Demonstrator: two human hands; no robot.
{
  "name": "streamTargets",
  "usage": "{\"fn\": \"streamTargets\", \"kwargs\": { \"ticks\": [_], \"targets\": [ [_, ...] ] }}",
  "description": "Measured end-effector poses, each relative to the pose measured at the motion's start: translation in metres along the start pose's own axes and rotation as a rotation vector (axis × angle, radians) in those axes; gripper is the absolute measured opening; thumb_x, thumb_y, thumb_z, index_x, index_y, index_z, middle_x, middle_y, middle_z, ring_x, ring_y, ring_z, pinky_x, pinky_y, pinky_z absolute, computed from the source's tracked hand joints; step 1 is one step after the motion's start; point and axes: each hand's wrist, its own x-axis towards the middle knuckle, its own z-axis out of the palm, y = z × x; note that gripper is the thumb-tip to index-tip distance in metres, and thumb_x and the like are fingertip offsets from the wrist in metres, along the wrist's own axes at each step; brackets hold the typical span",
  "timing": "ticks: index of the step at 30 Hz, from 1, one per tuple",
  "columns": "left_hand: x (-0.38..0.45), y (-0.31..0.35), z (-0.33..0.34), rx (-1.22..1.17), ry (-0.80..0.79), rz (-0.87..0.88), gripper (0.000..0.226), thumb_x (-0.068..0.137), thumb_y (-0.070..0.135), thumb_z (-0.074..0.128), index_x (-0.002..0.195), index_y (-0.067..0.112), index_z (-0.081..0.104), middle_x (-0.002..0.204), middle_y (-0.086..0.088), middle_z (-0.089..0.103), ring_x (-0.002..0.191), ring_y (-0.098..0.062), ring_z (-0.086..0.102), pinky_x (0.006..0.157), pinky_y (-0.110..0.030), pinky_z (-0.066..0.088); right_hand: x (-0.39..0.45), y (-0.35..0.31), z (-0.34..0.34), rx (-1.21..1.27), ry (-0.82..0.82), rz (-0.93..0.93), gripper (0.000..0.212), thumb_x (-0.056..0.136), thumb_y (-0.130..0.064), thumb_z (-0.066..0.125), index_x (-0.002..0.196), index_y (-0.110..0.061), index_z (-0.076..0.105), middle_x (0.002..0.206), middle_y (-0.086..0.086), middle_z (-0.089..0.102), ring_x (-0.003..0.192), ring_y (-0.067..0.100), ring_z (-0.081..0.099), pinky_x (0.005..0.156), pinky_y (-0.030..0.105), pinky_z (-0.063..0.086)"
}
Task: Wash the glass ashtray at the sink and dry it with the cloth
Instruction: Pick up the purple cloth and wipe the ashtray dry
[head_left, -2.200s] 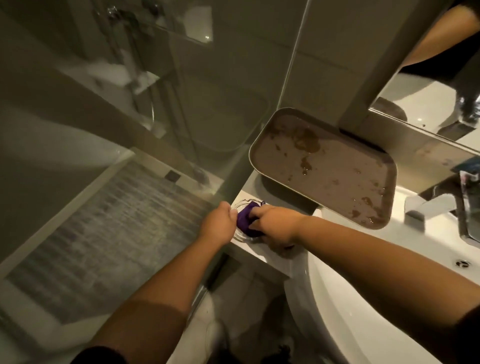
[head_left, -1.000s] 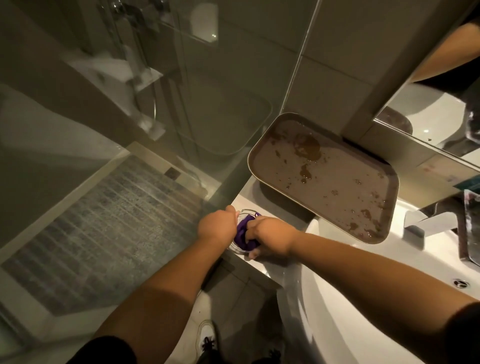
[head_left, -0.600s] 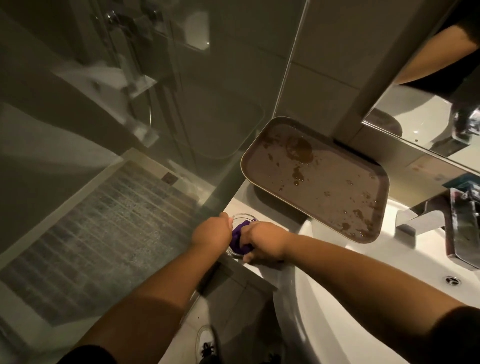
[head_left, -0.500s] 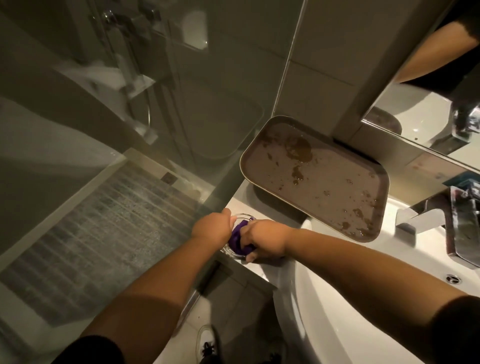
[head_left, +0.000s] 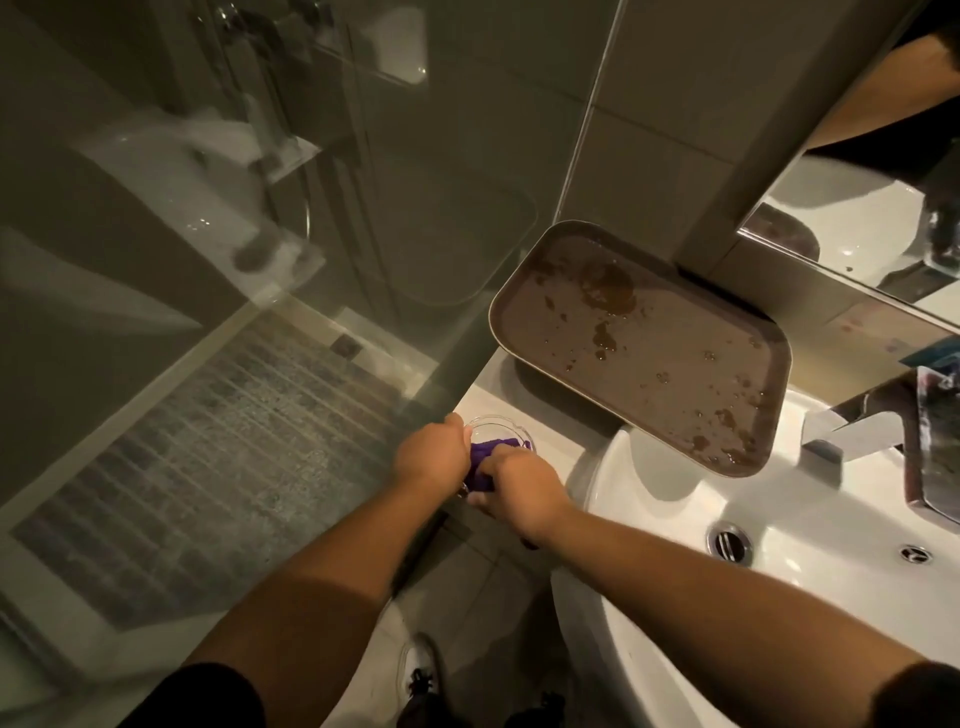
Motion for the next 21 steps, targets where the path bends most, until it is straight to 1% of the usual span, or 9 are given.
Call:
{"fn": "streamTargets", "kwargs": {
  "ticks": [3,5,7,9,11,13,17,19,21],
  "targets": [
    [-0.002,0.001,0.0,-0.096,-0.018,-0.035,0.038,0.103,0.034,0.03,0.115,0.005,0.051,0.112,-0.019,0.065,0.1,-0.038,0.061,0.069,-0.035,0.037,0.01,0.019,-0.035,-0.123,-0.263,-0.177,0.033,0.084,-0.037,0.071,0.107,-0.013,0.07,0.108,0.007,0.064,0.099,0.026,0.059,0.084,0.035,0.048],
    [0.001,0.001,-0.003,-0.095,-0.009,0.018,0.037,0.103,0.035,0.03,0.114,0.005,0.05,0.11,-0.02,0.065,0.098,-0.038,0.061,0.069,-0.036,0.037,0.02,0.025,-0.055,-0.293,-0.425,-0.283,0.038,0.086,-0.037,0.069,0.117,-0.015,0.067,0.117,0.007,0.063,0.106,0.027,0.058,0.094,0.039,0.048],
    [0.009,0.003,-0.011,-0.048,0.006,0.099,0.036,0.103,0.036,0.029,0.112,0.006,0.047,0.105,-0.02,0.065,0.094,-0.039,0.06,0.065,-0.037,0.037,0.027,0.026,-0.064,-0.434,-0.5,-0.362,0.038,0.089,-0.035,0.066,0.122,-0.016,0.064,0.122,0.007,0.063,0.111,0.028,0.057,0.099,0.041,0.046],
    [0.016,0.005,-0.017,0.05,-0.014,0.174,0.034,0.104,0.034,0.027,0.113,0.006,0.046,0.104,-0.02,0.064,0.091,-0.039,0.06,0.063,-0.038,0.038,0.03,0.025,-0.068,-0.485,-0.516,-0.414,0.038,0.09,-0.034,0.065,0.122,-0.014,0.064,0.122,0.008,0.063,0.111,0.028,0.057,0.099,0.041,0.046],
    [0.02,0.006,-0.018,0.153,-0.044,0.218,0.027,0.103,0.025,0.03,0.114,0.006,0.044,0.104,-0.019,0.065,0.09,-0.039,0.061,0.062,-0.039,0.038,0.028,0.026,-0.067,-0.478,-0.494,-0.429,0.037,0.09,-0.033,0.065,0.122,-0.014,0.064,0.12,0.008,0.063,0.11,0.027,0.057,0.099,0.04,0.046],
    [0.019,0.007,-0.016,0.201,-0.044,0.21,0.018,0.099,0.016,0.034,0.112,0.006,0.043,0.103,-0.019,0.066,0.087,-0.038,0.062,0.06,-0.038,0.037,0.023,0.028,-0.062,-0.428,-0.428,-0.388,0.037,0.089,-0.034,0.066,0.121,-0.014,0.065,0.118,0.007,0.063,0.109,0.026,0.057,0.097,0.037,0.048],
    [0.017,0.009,-0.013,0.174,-0.025,0.171,0.016,0.098,0.016,0.035,0.107,0.007,0.045,0.101,-0.018,0.067,0.087,-0.039,0.063,0.059,-0.037,0.035,0.014,0.023,-0.038,-0.201,-0.234,-0.178,0.038,0.082,-0.039,0.072,0.109,-0.014,0.07,0.107,0.008,0.064,0.097,0.026,0.059,0.078,0.031,0.045],
    [0.016,0.009,-0.012,0.165,-0.024,0.151,0.015,0.095,0.014,0.037,0.105,0.007,0.045,0.101,-0.018,0.067,0.086,-0.039,0.063,0.058,-0.036,0.035,0.012,0.015,-0.022,-0.083,-0.131,-0.056,0.032,0.079,-0.037,0.074,0.098,-0.012,0.072,0.098,0.009,0.066,0.091,0.027,0.061,0.069,0.029,0.041],
    [0.014,0.009,-0.011,0.152,-0.026,0.129,0.015,0.091,0.011,0.038,0.104,0.007,0.045,0.1,-0.018,0.067,0.084,-0.038,0.062,0.057,-0.036,0.035,0.01,0.006,-0.008,0.035,-0.031,0.052,0.023,0.079,-0.034,0.075,0.091,-0.013,0.073,0.091,0.008,0.069,0.087,0.025,0.062,0.066,0.028,0.039]
  ]
}}
